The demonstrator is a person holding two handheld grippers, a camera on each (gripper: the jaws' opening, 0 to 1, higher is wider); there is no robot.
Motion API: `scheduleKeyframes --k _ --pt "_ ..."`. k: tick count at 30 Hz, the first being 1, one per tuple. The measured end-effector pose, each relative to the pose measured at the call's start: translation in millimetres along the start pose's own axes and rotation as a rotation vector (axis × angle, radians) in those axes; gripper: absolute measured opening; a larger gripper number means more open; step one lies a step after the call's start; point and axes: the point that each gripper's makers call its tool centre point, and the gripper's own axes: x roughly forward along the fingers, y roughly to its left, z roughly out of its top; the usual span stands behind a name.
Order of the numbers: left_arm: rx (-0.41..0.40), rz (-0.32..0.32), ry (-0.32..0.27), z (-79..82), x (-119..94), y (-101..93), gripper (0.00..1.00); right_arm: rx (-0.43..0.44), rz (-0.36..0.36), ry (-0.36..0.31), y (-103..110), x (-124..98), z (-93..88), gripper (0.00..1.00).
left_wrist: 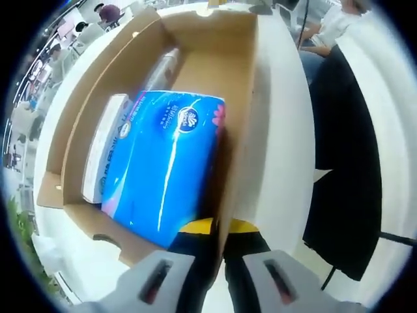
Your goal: Operate the shoe box by opening the lid, removing the specified soft item, and placing it in the target area until the item is outside and the box remains undamaged.
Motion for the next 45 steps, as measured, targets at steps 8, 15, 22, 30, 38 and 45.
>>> scheduleKeyframes --k 8,15,22,30,38,45 --pt "0.0 -0.001 0.004 -0.2 0 -0.6 0.04 -0.011 0.012 0.023 4 17 5.3 0.36" --pt "0.0 0.001 0.007 -0.3 0 -0.7 0.04 -0.009 0.098 0.07 18 39 -1.0 0.46" --pt "0.001 -0.001 0.009 -0.3 0 -0.9 0.04 -0.153 0.094 0.113 18 57 -0.4 0.4" --pt "0.0 0.016 0.008 -0.6 1 -0.8 0.04 -0.22 0.102 0.104 21 65 8.4 0.37" --pt "-0.004 0.01 0.009 -0.5 0 -0.3 0.03 -0.304 0.097 0.134 14 74 3.5 0.21" --pt "0.008 0.009 0.007 -0.5 1 -0.2 0.03 -0.286 0.13 0.191 13 87 -10.3 0.27"
